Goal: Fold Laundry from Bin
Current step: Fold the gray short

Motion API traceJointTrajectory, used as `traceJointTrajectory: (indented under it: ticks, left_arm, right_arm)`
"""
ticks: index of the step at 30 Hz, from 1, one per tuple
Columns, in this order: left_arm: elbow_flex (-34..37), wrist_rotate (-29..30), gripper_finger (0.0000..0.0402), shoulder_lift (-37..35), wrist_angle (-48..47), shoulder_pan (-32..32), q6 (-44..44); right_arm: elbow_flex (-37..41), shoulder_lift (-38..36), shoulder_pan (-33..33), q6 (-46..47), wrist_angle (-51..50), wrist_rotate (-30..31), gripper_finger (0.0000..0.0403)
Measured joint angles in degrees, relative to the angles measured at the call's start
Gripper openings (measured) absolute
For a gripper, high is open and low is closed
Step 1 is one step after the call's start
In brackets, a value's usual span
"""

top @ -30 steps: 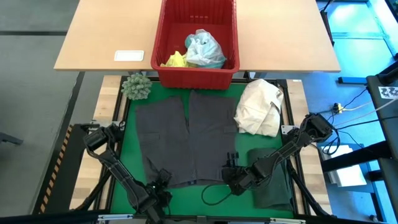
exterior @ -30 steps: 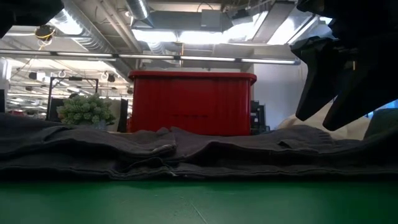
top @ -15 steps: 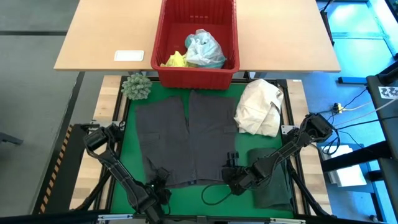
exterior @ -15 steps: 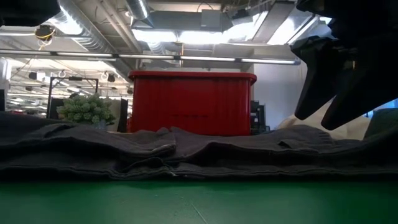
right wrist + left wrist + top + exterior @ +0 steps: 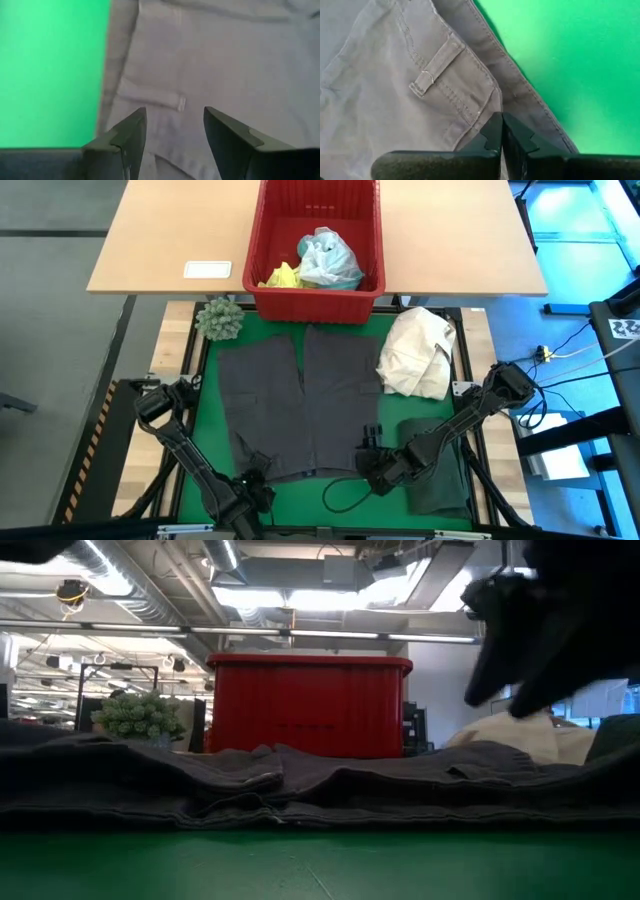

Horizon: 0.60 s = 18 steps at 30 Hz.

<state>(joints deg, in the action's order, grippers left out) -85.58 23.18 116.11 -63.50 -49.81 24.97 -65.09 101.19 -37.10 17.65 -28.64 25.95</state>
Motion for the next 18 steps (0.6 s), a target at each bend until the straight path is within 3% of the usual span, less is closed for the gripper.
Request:
traceJointTrajectory:
  ticks: [9, 18]
  left_arm:
    - [-0.4, 0.3, 0.0, 0.0, -0.2, -0.1, 0.3]
    - [-0.4, 0.2, 0.0, 0.0, -0.4, -0.1, 0.4]
  right_arm:
    - [-0.8, 0.0, -1.2, -1.0, 0.5, -10.6, 0.0198]
    - [-0.1, 0.3, -4.8, -1.5, 0.5, -5.5, 0.0198]
